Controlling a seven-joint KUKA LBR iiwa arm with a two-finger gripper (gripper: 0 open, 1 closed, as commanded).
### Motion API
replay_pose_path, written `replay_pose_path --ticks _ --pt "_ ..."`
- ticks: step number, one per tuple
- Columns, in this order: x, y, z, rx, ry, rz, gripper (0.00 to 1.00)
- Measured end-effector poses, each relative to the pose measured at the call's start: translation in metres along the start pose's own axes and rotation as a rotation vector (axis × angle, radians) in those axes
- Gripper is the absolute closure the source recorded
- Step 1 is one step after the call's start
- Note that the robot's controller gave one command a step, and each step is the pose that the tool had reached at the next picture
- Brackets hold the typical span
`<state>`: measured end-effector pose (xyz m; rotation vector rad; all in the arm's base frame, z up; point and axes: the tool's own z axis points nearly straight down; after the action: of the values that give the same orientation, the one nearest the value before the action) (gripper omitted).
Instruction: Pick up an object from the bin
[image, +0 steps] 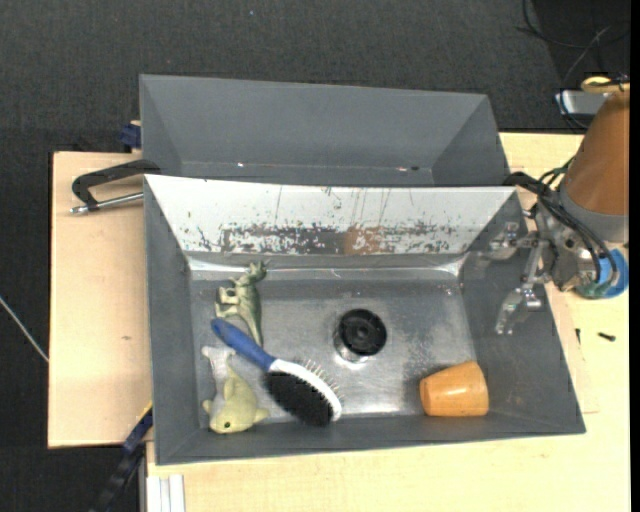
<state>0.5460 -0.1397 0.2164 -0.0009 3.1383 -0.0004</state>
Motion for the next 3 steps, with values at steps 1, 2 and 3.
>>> replay_pose_path --ticks 1,2,3 --pt "-0.053 0.068 0.145 0.000 -0.004 -0.127 0.00" --pt "-0.015 0.117 0.142 0.000 -0.009 -0.253 0.00" --pt "0.001 0.165 0.142 0.001 -0.009 -0.467 0.00"
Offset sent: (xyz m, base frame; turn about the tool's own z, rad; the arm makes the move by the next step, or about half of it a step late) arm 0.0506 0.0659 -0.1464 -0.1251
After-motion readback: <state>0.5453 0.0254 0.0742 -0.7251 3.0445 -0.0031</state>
